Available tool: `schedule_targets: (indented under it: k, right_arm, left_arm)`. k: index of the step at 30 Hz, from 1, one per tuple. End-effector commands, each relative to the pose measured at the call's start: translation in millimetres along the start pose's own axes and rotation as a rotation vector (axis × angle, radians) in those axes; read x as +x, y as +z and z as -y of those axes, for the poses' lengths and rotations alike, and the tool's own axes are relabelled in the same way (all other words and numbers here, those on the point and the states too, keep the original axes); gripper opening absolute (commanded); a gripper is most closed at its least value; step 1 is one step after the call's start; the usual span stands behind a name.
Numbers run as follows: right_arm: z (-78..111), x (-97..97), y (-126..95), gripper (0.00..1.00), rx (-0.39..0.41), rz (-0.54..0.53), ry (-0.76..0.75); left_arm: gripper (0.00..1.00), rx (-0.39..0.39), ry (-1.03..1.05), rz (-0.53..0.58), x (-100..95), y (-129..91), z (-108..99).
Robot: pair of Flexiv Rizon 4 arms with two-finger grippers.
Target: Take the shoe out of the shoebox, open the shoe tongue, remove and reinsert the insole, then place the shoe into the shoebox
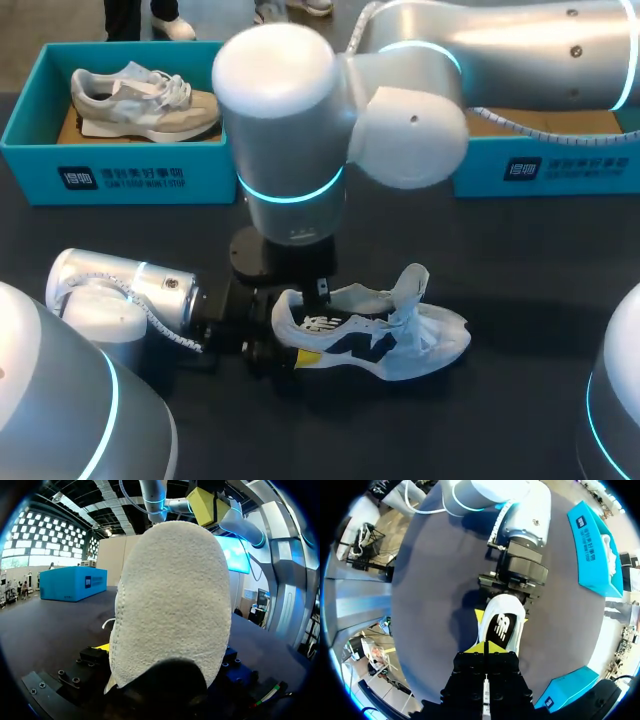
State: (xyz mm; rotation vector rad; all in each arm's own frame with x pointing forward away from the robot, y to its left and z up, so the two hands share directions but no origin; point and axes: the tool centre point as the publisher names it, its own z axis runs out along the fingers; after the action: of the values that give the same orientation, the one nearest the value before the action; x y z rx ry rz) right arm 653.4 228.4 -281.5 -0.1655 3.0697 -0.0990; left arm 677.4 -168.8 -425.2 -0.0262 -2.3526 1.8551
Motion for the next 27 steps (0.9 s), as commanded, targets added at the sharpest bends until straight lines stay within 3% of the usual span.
schedule_targets:
  k: [1,15,27]
  right_arm:
    - [-1.8,-4.0,23.7,0.0,-0.014,0.001,0.004]
    - [6.7,-18.1,62.3,0.0,-0.002,0.025,-0.01]
    - [25.0,-26.7,91.8,0.0,-0.027,0.028,-0.007]
  left_arm:
    - [0.0,-0.002,0.0,0.002,1.1,2.6,-2.8]
    - [0.0,-0.002,0.0,0.002,1.1,2.6,-2.8]
    - [0.0,-0.002,0.0,0.002,1.1,2.6,-2.8]
